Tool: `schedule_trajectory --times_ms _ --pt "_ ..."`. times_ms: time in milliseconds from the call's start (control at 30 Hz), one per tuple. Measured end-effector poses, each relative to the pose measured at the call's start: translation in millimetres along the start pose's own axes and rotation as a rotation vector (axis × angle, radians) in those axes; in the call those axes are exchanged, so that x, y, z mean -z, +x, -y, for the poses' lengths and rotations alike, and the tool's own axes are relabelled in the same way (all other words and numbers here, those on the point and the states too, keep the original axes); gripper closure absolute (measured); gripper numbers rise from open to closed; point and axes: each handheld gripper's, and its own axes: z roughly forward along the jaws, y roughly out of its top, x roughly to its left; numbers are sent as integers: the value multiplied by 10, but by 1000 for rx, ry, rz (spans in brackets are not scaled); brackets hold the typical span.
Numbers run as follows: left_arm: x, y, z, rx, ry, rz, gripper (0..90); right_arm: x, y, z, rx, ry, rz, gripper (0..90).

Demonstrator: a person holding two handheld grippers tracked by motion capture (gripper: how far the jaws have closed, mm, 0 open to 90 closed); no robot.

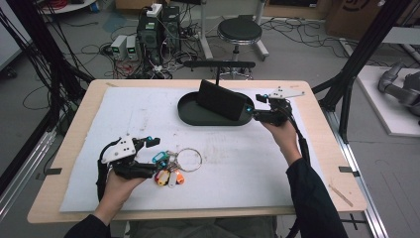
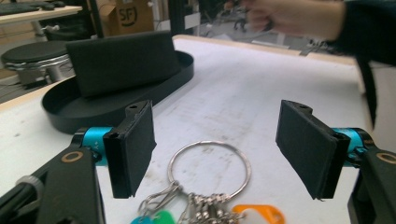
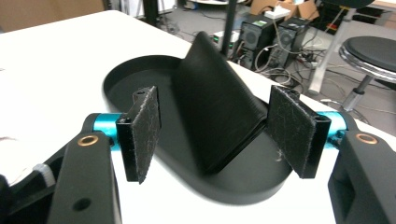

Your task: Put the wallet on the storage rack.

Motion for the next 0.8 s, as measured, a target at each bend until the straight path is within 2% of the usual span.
schedule_trajectory --times_ms 67,133,200,267,300,333,500,633,800 --pt "-6 38 18 11 5 -15 282 129 50 20 2 -7 -5 360" --pt "-10 69 40 17 22 -46 280 258 90 61 -15 -13 -14 355" --pt "-12 83 57 24 26 -57 273 377 114 115 -33 -15 -20 344" --pt "-16 99 102 32 54 -92 270 502 140 190 -48 -22 -9 344" --pt "-16 99 102 32 54 -92 269 539 151 216 -55 -23 -6 343" --pt "-4 100 117 29 65 -109 269 596 160 260 -68 -24 -1 332" --pt "40 127 137 37 70 -143 269 749 213 450 -137 -29 30 307" --pt "51 150 140 43 67 -158 269 818 296 574 -141 -39 63 306" --pt "42 154 132 42 64 -155 269 844 336 657 -157 -35 75 296"
